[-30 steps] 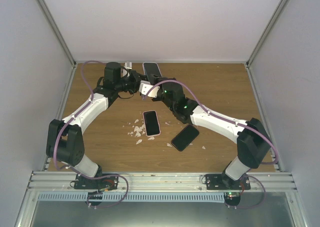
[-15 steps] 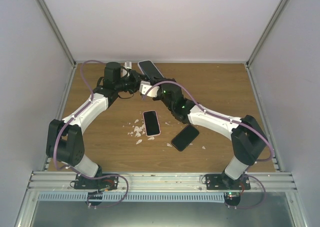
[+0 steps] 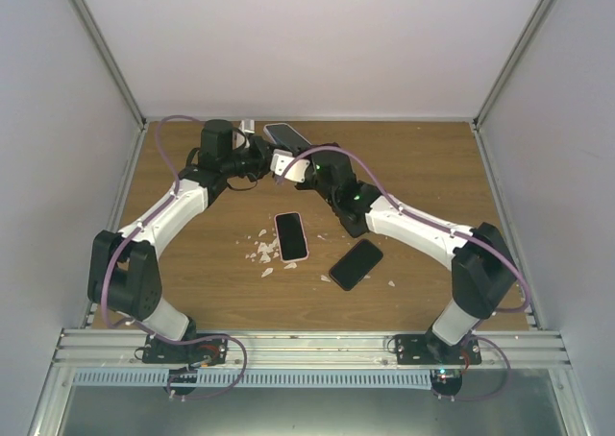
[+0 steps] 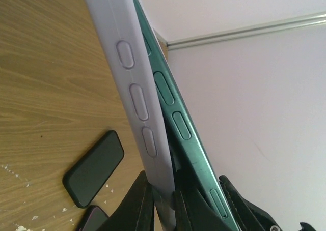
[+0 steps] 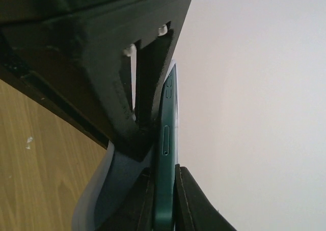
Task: Take the phone out of the phone case
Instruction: Remove the phone case from the phone.
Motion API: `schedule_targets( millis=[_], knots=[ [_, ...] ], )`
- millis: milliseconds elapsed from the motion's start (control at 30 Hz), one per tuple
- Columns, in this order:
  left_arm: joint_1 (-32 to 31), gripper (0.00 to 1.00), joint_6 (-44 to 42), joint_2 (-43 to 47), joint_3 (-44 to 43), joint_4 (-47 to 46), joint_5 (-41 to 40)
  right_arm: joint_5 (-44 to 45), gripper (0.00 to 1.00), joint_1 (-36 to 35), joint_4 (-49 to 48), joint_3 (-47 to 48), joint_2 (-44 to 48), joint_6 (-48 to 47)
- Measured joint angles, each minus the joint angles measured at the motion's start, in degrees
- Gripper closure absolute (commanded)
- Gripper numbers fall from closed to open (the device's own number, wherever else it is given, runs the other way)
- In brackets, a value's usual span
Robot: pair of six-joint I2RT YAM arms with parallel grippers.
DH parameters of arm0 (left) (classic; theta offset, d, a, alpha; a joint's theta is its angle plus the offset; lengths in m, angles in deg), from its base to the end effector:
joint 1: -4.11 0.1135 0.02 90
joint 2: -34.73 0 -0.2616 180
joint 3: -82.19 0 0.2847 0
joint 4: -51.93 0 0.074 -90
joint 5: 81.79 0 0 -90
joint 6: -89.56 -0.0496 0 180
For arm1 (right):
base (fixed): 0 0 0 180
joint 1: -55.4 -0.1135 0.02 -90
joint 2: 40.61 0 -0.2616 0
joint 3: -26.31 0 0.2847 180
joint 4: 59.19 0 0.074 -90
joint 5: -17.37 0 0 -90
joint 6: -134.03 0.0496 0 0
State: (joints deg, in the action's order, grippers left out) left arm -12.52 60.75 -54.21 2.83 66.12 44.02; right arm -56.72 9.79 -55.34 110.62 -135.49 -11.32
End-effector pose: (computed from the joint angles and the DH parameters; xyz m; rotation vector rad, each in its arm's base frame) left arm 0.3754 -0.1424 0.2816 -0.4011 2.1896 -1.4400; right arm 0.3175 0.3049 0.2916 -1.2769 1.3087 -0.3728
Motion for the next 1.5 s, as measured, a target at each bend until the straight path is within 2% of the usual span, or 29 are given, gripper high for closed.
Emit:
schedule_targets(
  millis=[533,1500],
  knots=[
    [-0.8,1.00,-5.2,1.2,-1.2,2.5,2.6,-4.5,1.00,1.2,13.8,3.8,4.5,8.3],
    [-1.1,1.00,-8.9,3.4,-0.9,5.9,5.5,-9.8,1.00,1.9,23.8,6.5,7.8,13.7]
  ],
)
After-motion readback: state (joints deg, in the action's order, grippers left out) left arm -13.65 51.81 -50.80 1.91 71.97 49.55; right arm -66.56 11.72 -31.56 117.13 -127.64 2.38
